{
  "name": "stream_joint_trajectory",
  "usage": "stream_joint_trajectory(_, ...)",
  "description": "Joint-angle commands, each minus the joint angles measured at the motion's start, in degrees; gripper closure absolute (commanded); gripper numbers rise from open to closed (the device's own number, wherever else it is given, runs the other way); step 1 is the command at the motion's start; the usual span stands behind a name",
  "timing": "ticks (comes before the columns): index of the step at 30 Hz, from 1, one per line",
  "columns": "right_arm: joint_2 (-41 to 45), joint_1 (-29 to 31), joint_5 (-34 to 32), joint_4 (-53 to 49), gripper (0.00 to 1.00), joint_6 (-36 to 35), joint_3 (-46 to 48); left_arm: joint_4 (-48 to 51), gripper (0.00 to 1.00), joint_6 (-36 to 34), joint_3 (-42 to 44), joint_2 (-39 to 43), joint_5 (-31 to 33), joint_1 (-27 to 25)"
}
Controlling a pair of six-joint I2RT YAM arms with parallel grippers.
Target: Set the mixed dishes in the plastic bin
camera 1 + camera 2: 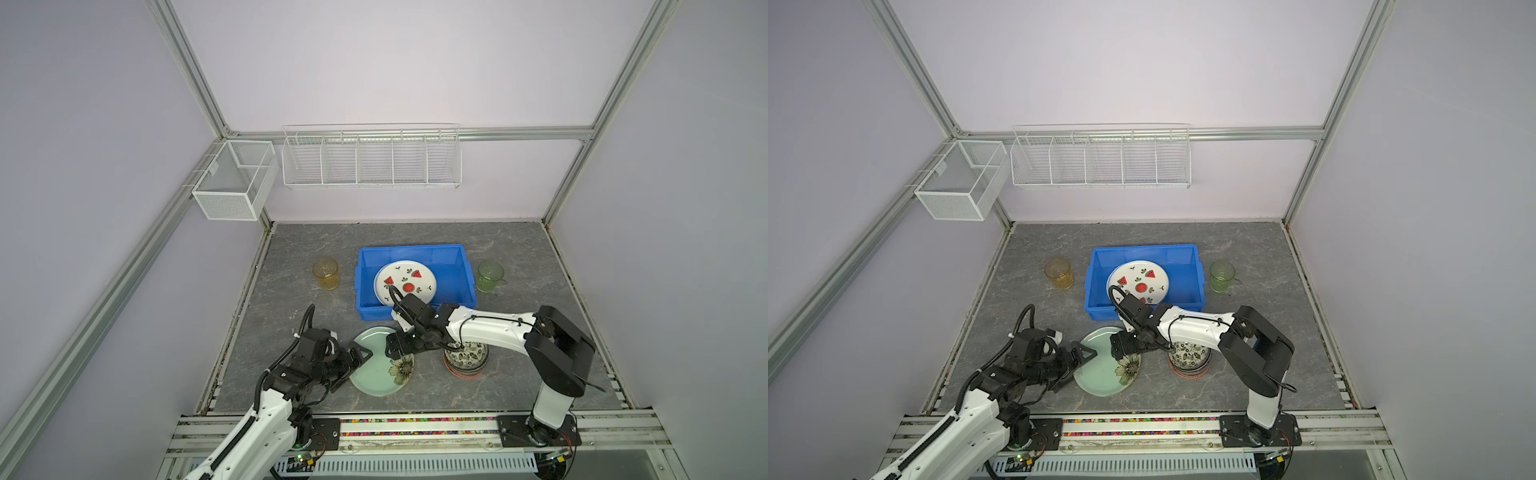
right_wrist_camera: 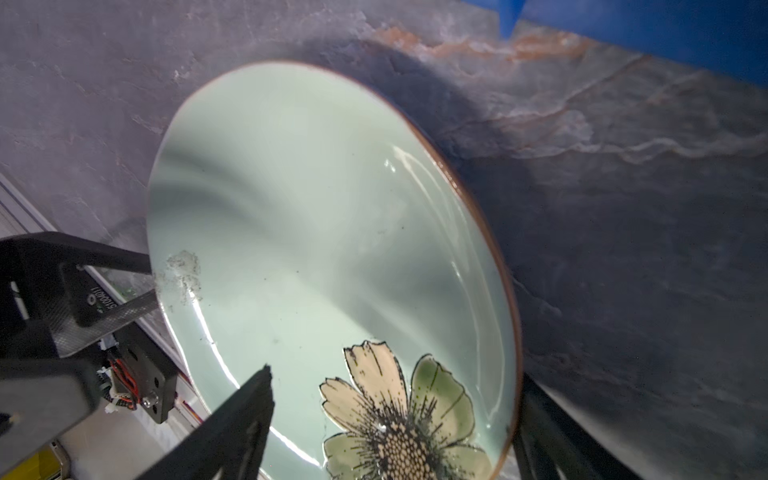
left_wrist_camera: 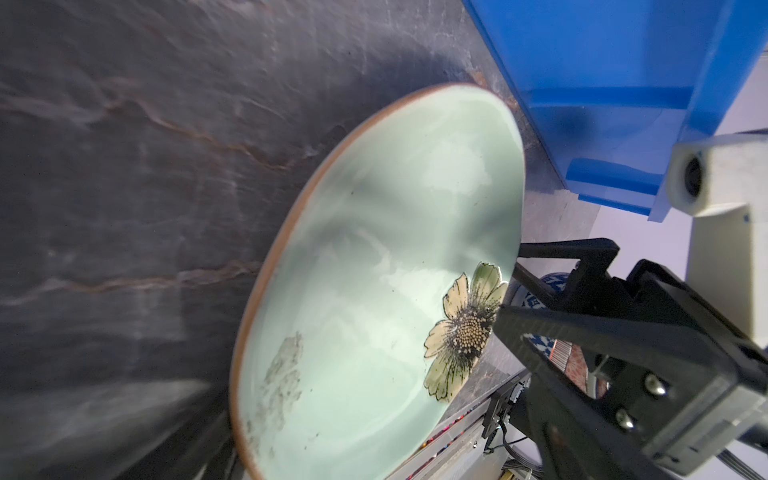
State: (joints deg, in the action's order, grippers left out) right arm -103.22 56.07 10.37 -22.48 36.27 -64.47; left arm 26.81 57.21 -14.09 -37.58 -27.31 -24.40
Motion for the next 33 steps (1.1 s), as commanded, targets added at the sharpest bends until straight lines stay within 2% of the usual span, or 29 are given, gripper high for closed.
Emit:
stream_joint_trajectory(1,-1.2,-0.2,1.3,2.2,0.12,2.0,1.0,-2.8,0.01,2.0,0.5,1.1,-1.2,-0.2)
stream_joint_trajectory(5,-0.9,-0.2,1.3,2.4,0.12,1.9,1.1,-3.3,0.00,2.8,0.7,2.4,-1.9,-0.2)
stream_joint_trajectory(18,-0.9,-0.1,4.0,4.8,0.11,2.4,0.9,-4.6,0.10,4.4,1.2,6.8,-3.4,-0.2)
stream_joint_trajectory(33,-1.0,-0.2,4.7,5.7,0.11,3.0,1.1,-4.6,0.40,7.0,1.6,9.2,-3.9,-0.2)
